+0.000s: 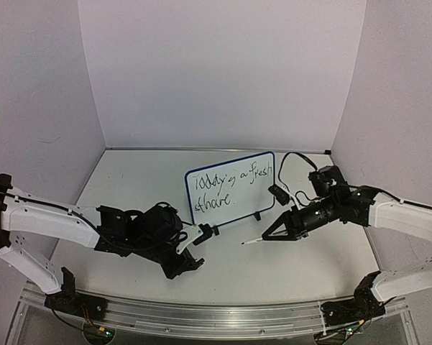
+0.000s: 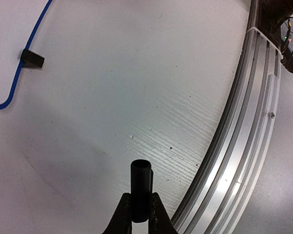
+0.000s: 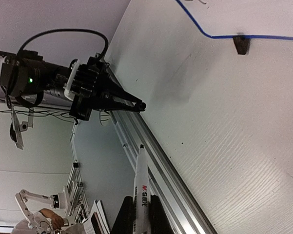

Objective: Write a sentence on the whiteboard
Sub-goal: Pick up the pen cap from the center of the board, then insert the whiteboard marker into the pen cap.

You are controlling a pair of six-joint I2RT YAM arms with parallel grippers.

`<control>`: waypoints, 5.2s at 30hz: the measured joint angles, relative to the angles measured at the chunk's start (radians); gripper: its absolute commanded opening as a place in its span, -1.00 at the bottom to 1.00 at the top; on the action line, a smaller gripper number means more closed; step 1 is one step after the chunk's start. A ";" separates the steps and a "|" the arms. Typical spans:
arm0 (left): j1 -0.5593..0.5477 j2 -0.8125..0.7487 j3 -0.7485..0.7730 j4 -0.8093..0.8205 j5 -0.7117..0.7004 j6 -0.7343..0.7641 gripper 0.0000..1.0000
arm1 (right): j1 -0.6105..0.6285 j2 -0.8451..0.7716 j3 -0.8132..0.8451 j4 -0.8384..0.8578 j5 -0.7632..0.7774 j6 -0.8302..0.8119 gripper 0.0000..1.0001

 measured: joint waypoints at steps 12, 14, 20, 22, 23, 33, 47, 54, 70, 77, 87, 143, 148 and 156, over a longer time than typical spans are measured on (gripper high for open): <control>0.000 0.050 0.091 0.043 0.101 0.116 -1.00 | 0.068 0.077 0.039 0.001 -0.039 0.023 -1.00; 0.000 0.052 0.091 0.043 0.115 0.122 -1.00 | 0.072 0.089 0.040 0.004 -0.046 0.023 -1.00; -0.009 0.060 0.117 0.036 0.142 0.149 -1.00 | 0.090 0.117 0.041 0.011 -0.067 0.023 -1.00; -0.013 0.060 0.125 0.036 0.149 0.158 -1.00 | 0.093 0.122 0.041 0.012 -0.075 0.023 -1.00; -0.013 0.061 0.129 0.036 0.153 0.164 -1.00 | 0.094 0.124 0.041 0.012 -0.079 0.023 -1.00; -0.019 0.096 0.156 0.028 0.182 0.173 -1.00 | 0.098 0.126 0.041 0.020 -0.088 0.023 -1.00; -0.029 0.109 0.175 0.019 0.192 0.185 -1.00 | 0.108 0.153 0.041 0.031 -0.105 0.022 -1.00; -0.033 0.109 0.176 0.019 0.194 0.199 -1.00 | 0.109 0.160 0.041 0.038 -0.109 0.022 -1.00; -0.033 0.123 0.177 0.020 0.202 0.198 -1.00 | 0.118 0.180 0.041 0.041 -0.121 0.021 -1.00; -0.033 0.123 0.177 0.020 0.201 0.198 -1.00 | 0.120 0.183 0.041 0.041 -0.125 0.021 -1.00; -0.033 0.123 0.177 0.020 0.201 0.198 -1.00 | 0.123 0.184 0.041 0.041 -0.125 0.019 -1.00; -0.033 0.081 0.164 0.024 0.183 0.177 -1.00 | 0.125 0.156 0.040 0.048 -0.089 0.011 -1.00; -0.033 0.080 0.154 0.031 0.183 0.168 -1.00 | 0.125 0.152 0.040 0.048 -0.082 0.012 -1.00; -0.033 0.080 0.153 0.035 0.183 0.169 -1.00 | 0.125 0.152 0.040 0.048 -0.082 0.012 -1.00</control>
